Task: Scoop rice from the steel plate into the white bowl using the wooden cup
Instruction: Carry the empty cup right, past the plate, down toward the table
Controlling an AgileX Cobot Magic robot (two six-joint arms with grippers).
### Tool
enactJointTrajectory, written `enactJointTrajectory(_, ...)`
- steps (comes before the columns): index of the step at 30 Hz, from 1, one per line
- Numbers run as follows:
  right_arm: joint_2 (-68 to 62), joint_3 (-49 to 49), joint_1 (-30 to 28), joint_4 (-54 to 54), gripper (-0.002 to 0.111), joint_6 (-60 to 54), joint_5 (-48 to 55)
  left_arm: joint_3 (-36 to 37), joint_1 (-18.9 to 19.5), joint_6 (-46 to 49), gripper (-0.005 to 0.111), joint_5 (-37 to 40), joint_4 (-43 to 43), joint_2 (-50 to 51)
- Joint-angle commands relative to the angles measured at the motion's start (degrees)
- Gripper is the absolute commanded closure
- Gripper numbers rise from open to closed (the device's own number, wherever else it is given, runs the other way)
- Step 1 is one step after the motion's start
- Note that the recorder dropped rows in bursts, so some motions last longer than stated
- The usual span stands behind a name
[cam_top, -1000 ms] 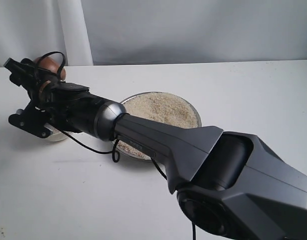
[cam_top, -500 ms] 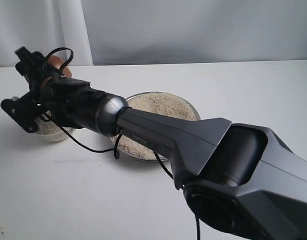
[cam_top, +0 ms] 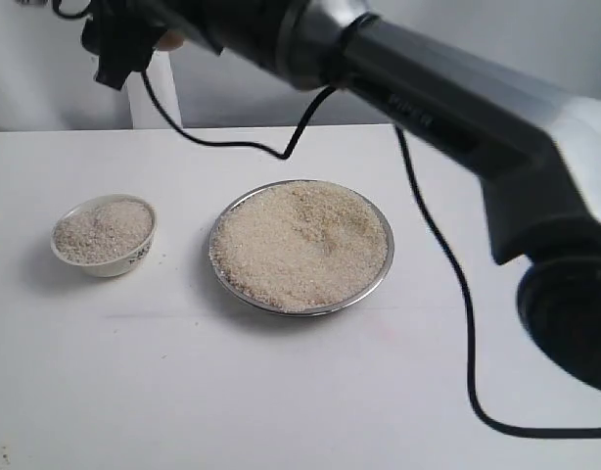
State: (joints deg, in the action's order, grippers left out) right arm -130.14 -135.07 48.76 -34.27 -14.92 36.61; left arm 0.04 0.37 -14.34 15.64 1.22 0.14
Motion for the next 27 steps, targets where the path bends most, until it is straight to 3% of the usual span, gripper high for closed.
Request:
enactJointTrajectory(1,3.6,-0.4,-2.1,8.0,0.108,-1.8,7.3,0.0,-0.4,-0.2,0.107,-0.4,-0.2,-0.1)
enactJointTrajectory(8,6.1,0.7,-2.8,15.9,0.108,-10.2,19.8,0.0,-0.4,-0.2,0.107,-0.4,-0.2,-0.1)
enactJointTrajectory(15,12.9,10.0,-4.9,22.6,0.108,-12.2,21.0,0.0,-0.4,-0.2,0.107,-0.4,-0.2,-0.1)
enactJointTrajectory(20,17.7,17.4,-9.7,30.2,0.108,-12.2,20.9,0.0,-0.4,-0.2,0.107,-0.4,-0.2,-0.1)
enactJointTrajectory(24,23.5,30.1,-15.9,35.4,0.108,-12.2,17.2,0.0,-0.4,-0.2,0.107,-0.4,-0.2,-0.1)
enactJointTrajectory(27,28.0,45.3,-19.8,36.8,0.108,-12.4,7.6,0.0,-0.4,-0.2,0.107,-0.4,-0.2,-0.1)
